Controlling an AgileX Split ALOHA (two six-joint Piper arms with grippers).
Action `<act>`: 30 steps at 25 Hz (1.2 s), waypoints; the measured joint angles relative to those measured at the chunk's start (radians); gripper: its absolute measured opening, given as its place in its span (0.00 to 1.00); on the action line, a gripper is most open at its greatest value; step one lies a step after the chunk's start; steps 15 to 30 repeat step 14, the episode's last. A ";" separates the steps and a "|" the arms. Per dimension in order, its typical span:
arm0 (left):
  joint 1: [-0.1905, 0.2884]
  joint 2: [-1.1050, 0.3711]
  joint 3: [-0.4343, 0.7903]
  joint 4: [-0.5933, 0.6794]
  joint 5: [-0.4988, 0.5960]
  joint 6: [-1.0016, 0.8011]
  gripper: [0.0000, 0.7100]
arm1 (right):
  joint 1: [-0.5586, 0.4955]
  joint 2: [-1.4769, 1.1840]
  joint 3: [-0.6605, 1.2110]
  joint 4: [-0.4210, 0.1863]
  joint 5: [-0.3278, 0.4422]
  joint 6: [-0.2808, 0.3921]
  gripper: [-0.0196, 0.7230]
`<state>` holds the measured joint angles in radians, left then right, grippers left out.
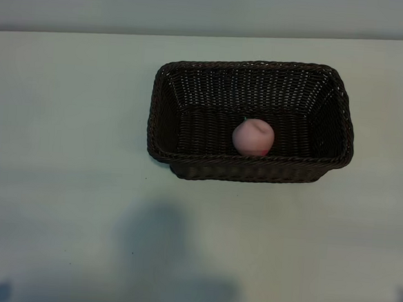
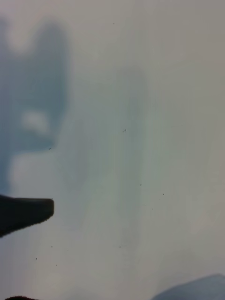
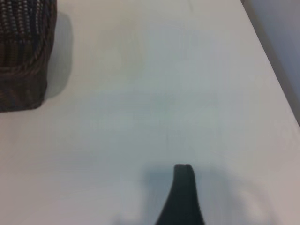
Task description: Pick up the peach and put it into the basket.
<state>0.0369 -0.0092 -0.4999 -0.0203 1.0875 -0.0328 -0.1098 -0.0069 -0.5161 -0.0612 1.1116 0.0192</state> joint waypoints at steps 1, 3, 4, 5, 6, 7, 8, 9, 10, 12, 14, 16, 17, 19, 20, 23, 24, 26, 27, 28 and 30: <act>0.000 0.000 0.000 0.000 0.000 0.000 0.62 | 0.000 0.000 0.004 0.000 -0.007 -0.002 0.81; 0.000 0.000 0.000 0.000 0.000 0.000 0.62 | 0.000 0.000 0.016 -0.001 -0.016 -0.004 0.81; 0.000 0.000 0.000 0.000 0.000 0.000 0.62 | 0.000 0.000 0.025 -0.001 -0.025 -0.004 0.81; 0.000 0.000 0.000 0.000 0.000 0.000 0.62 | 0.000 0.000 0.029 -0.001 -0.029 -0.004 0.81; 0.000 0.000 0.000 0.000 0.000 0.000 0.62 | 0.000 0.000 0.030 -0.001 -0.035 -0.004 0.81; 0.000 0.000 0.000 0.000 0.000 0.000 0.62 | 0.000 0.000 0.031 -0.001 -0.040 -0.004 0.81; 0.000 0.000 0.000 0.000 0.000 0.000 0.62 | 0.000 0.000 0.032 -0.001 -0.043 -0.004 0.81; 0.000 0.000 0.000 0.000 0.000 0.000 0.62 | 0.000 0.000 0.033 -0.001 -0.044 -0.004 0.81; 0.000 0.000 0.000 0.000 0.000 0.000 0.62 | 0.000 0.000 0.033 -0.001 -0.045 -0.004 0.81; 0.000 0.000 0.000 0.000 0.000 0.000 0.62 | 0.000 0.000 0.033 -0.001 -0.046 -0.004 0.81; 0.000 0.000 0.000 0.000 0.000 0.000 0.62 | 0.000 0.000 0.033 -0.001 -0.046 -0.004 0.81; 0.000 0.000 0.000 0.000 0.000 0.000 0.62 | 0.000 0.000 0.033 -0.001 -0.046 -0.004 0.81; 0.000 0.000 0.000 0.000 0.000 0.000 0.62 | 0.000 0.000 0.033 -0.001 -0.046 -0.004 0.81; 0.000 0.000 0.000 0.000 0.000 0.000 0.62 | 0.000 0.000 0.033 -0.001 -0.046 -0.004 0.81; 0.000 0.000 0.000 0.000 0.000 0.000 0.62 | 0.000 0.000 0.033 -0.001 -0.046 -0.004 0.81; 0.000 0.000 0.000 0.000 0.000 0.000 0.62 | 0.000 0.000 0.033 -0.001 -0.046 -0.004 0.81; 0.000 0.000 0.000 0.000 0.000 0.000 0.62 | 0.000 0.000 0.033 -0.001 -0.046 -0.004 0.81; 0.000 0.000 0.000 0.000 0.000 0.000 0.62 | 0.000 0.000 0.033 -0.001 -0.046 -0.004 0.81; 0.000 0.000 0.000 0.000 0.000 0.000 0.62 | 0.000 0.000 0.033 -0.001 -0.046 -0.004 0.81; 0.000 0.000 0.000 0.000 0.000 0.000 0.62 | 0.000 0.000 0.033 -0.001 -0.046 -0.004 0.81; 0.000 0.000 0.000 0.000 0.000 0.000 0.62 | 0.000 0.000 0.033 -0.001 -0.046 -0.004 0.81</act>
